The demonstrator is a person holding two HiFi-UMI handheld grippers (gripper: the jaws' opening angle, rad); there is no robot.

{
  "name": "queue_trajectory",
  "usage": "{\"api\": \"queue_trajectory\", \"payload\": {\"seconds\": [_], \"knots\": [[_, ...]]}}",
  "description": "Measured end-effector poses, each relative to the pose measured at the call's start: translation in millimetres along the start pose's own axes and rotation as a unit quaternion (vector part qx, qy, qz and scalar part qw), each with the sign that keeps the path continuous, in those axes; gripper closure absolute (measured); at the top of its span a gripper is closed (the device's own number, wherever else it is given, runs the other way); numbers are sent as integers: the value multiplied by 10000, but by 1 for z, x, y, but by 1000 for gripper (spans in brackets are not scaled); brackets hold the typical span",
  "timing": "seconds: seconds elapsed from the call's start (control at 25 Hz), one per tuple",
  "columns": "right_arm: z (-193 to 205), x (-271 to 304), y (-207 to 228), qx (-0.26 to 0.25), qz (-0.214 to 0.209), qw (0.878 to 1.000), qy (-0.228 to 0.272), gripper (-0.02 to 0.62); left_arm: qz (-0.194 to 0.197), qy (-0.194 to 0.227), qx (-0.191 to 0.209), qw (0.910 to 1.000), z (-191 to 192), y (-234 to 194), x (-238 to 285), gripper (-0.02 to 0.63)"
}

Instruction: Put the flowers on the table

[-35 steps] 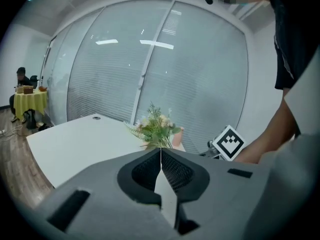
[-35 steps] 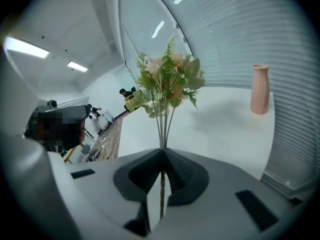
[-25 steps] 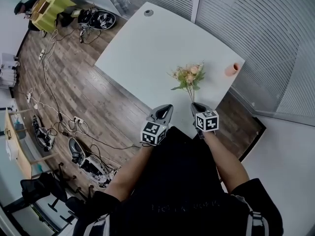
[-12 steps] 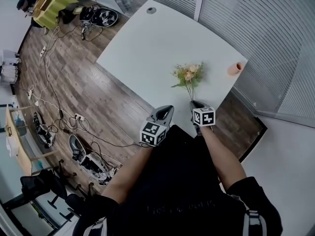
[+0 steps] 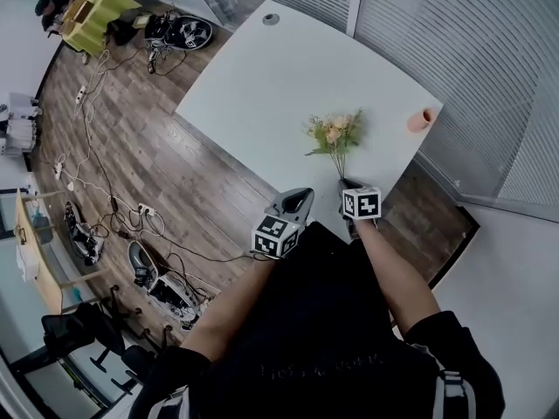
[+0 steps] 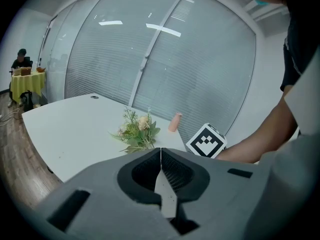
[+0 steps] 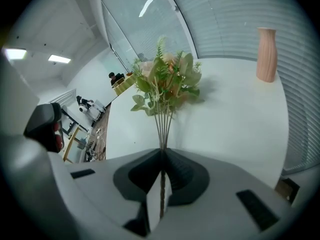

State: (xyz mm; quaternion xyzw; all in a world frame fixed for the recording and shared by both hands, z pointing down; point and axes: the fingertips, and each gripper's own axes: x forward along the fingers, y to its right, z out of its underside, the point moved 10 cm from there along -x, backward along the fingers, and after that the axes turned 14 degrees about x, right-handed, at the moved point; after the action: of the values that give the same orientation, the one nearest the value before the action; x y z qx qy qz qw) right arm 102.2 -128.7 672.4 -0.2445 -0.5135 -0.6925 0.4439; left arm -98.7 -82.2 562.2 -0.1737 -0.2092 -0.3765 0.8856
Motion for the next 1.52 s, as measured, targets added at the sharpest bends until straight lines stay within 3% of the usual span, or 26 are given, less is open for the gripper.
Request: {"api": "queue_trajectory", "payload": {"seconds": [0.32,0.48,0.68,0.96,1.32,1.52], "knots": [[2,0,-2,-1,-104,9999,-68,548,39,34,-237,9997,2,0,-4,588],[4,-3,0,54,-181,9998,-2,471,49,45,-297,9995,8,1,-3,586],[-2,-20,1,-89,-249,9994,225,469,-45,232,-519,9984,7,2,-1,588],[-5,-52,-2,-297,-575,9961,607,558,-50,331,-632,9974,12,10,2,588],[1,-100,-19,-491,-1122,9867,1071,566,-78,461,-444,9979,9,16,-6,588],[-3,-133,-30,-771,-1373,9784,1336,566,-367,704,-95,9968,-12,24,-21,588]]}}
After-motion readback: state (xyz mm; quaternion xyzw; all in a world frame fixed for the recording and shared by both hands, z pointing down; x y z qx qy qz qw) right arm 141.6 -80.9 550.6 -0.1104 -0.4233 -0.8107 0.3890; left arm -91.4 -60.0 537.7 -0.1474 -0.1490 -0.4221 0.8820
